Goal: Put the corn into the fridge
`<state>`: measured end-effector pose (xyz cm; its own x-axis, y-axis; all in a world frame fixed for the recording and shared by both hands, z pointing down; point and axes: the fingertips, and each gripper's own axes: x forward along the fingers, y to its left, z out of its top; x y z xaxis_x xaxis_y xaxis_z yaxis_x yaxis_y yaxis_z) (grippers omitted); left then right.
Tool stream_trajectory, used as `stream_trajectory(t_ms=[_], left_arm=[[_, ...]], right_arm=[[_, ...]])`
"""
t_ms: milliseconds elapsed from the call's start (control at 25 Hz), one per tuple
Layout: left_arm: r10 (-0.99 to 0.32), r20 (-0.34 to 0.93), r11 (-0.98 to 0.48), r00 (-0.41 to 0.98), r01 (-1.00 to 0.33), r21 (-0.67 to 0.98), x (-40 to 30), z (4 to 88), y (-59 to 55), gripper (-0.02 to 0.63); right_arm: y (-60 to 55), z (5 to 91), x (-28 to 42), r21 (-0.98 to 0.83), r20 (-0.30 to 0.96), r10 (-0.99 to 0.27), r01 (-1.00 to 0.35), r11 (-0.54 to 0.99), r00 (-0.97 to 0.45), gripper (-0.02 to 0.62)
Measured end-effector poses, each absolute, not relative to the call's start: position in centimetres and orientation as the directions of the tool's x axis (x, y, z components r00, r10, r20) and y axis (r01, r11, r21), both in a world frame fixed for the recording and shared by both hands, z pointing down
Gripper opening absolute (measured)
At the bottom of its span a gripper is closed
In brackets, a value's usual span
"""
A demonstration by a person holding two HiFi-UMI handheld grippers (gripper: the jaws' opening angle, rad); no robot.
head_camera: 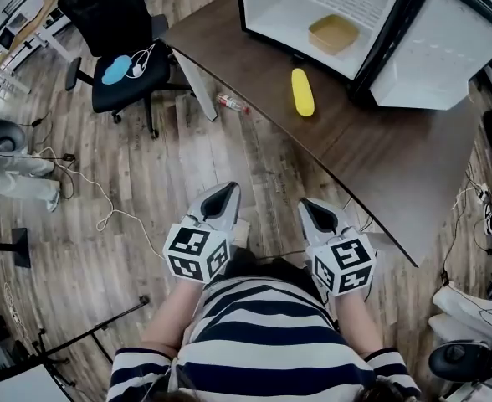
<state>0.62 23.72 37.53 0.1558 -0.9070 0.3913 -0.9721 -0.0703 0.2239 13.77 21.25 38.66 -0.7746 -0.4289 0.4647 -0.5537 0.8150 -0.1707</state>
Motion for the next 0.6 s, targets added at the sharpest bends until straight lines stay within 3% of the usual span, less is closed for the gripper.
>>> stream_trajectory(t_ms=[600], left_arm=[[-0.900, 0.380, -0.131, 0.214, -0.964, 0.232, -11.2, 37.2, 16.4, 0.000]], right_arm=[[13.4, 38.9, 2.7, -0.154, 0.498, -0.481, -0.619, 0.770, -0.722, 0.005]])
